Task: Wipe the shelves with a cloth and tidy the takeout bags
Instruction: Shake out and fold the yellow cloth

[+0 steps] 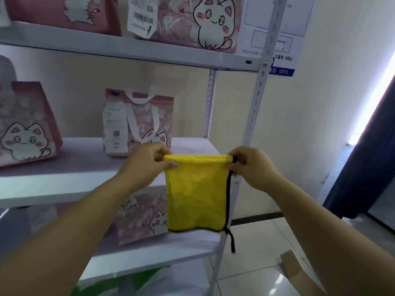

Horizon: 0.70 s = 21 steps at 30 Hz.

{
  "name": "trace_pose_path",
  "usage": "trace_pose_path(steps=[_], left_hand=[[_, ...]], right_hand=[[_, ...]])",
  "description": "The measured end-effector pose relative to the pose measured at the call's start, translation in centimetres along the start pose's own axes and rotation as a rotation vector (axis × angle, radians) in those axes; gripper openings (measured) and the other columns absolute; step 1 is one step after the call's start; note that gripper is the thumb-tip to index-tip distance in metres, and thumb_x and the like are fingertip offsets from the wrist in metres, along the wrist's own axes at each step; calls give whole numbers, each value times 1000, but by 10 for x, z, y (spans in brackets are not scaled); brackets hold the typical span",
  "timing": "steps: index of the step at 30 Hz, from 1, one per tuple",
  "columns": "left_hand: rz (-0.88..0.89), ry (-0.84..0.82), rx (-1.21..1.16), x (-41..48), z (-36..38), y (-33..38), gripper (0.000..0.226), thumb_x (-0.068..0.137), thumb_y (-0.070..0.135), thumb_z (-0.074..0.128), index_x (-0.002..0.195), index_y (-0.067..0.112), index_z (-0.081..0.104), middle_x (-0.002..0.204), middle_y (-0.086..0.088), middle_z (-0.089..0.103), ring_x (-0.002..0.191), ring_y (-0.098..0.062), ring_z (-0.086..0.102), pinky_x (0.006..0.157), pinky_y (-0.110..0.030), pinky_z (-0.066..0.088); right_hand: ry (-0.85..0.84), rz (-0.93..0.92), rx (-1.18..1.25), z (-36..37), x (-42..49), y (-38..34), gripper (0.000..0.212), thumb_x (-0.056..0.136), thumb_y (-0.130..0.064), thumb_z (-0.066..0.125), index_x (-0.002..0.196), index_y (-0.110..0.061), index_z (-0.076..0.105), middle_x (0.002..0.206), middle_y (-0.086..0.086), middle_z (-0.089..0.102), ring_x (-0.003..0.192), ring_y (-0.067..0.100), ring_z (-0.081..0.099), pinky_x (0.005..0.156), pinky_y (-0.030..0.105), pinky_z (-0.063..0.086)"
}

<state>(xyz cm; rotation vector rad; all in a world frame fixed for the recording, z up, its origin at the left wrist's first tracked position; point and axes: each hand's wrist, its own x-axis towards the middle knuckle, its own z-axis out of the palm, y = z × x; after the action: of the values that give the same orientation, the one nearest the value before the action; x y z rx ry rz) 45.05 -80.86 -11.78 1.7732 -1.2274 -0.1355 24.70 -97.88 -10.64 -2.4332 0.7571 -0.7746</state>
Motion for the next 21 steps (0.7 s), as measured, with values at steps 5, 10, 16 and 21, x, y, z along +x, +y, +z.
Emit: trace_pose_path(steps=[5, 10, 16, 21], left_hand=[[178, 262, -64, 68, -6, 8, 16, 78, 23, 72, 77, 35, 61, 81, 17, 65, 78, 2, 62, 66, -22, 49], [74, 39, -87, 91, 21, -41, 18, 81, 12, 68, 81, 28, 62, 83, 3, 70, 81, -16, 66, 71, -40, 56], [-60, -220, -116, 86, 40, -100, 19, 79, 20, 71, 82, 35, 59, 83, 10, 71, 81, -10, 66, 84, -43, 53], [-54, -155, -152, 114, 42, -103, 21, 79, 24, 71, 86, 37, 58, 88, 0, 69, 82, -18, 67, 71, -34, 58]], right_hand=[[357, -65, 72, -3, 66, -2, 11, 81, -8, 66, 88, -17, 63, 78, -5, 64, 71, 12, 58, 58, 15, 42], [159, 13, 21, 29, 87, 34, 9, 83, -10, 67, 84, -15, 60, 89, 2, 67, 79, 21, 60, 70, 29, 47], [-143, 76, -3, 59, 83, 69, 23, 82, -14, 65, 78, -33, 52, 72, -10, 60, 65, 6, 57, 57, 13, 37], [-51, 159, 118, 68, 109, 72, 19, 87, -20, 63, 100, -29, 52, 92, -2, 63, 75, 11, 62, 64, 23, 51]])
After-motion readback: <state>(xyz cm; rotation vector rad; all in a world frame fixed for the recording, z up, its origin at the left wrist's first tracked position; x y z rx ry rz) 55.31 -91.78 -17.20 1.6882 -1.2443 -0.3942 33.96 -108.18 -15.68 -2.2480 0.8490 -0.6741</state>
